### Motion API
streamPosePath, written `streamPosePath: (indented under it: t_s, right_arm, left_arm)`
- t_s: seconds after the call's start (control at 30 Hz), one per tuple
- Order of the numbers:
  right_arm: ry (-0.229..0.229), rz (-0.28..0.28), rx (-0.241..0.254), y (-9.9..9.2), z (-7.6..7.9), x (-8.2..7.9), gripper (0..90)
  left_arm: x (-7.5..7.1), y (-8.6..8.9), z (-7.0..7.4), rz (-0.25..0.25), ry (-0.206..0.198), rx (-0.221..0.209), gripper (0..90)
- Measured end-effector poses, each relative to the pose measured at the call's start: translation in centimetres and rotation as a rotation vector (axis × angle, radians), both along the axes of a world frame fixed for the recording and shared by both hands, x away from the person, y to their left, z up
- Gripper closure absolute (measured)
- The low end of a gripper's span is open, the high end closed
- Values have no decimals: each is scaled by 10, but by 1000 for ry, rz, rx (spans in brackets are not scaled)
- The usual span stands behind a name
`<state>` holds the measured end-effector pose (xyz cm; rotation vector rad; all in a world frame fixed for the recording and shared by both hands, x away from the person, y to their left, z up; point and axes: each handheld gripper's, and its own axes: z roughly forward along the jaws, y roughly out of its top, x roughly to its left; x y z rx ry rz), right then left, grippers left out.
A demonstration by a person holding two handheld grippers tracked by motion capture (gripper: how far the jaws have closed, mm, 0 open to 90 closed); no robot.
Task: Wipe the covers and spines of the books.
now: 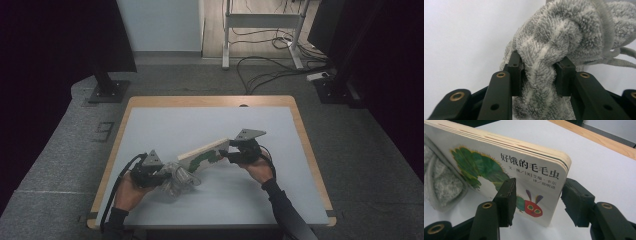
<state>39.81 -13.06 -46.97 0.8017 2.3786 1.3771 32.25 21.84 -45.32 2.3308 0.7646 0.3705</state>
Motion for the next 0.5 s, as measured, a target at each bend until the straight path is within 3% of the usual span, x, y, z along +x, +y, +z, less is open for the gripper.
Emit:
streamPosePath:
  t_s: [0.23,0.5]
  right_arm:
    - [-3,2,-1,-1,0,-1,455]
    - [-2,-1,-1,0,0,-1,452]
  left_arm:
    - [-6,3,24,-11,-50,-38,635]
    - [-7,15,26,0,-42,-67,635]
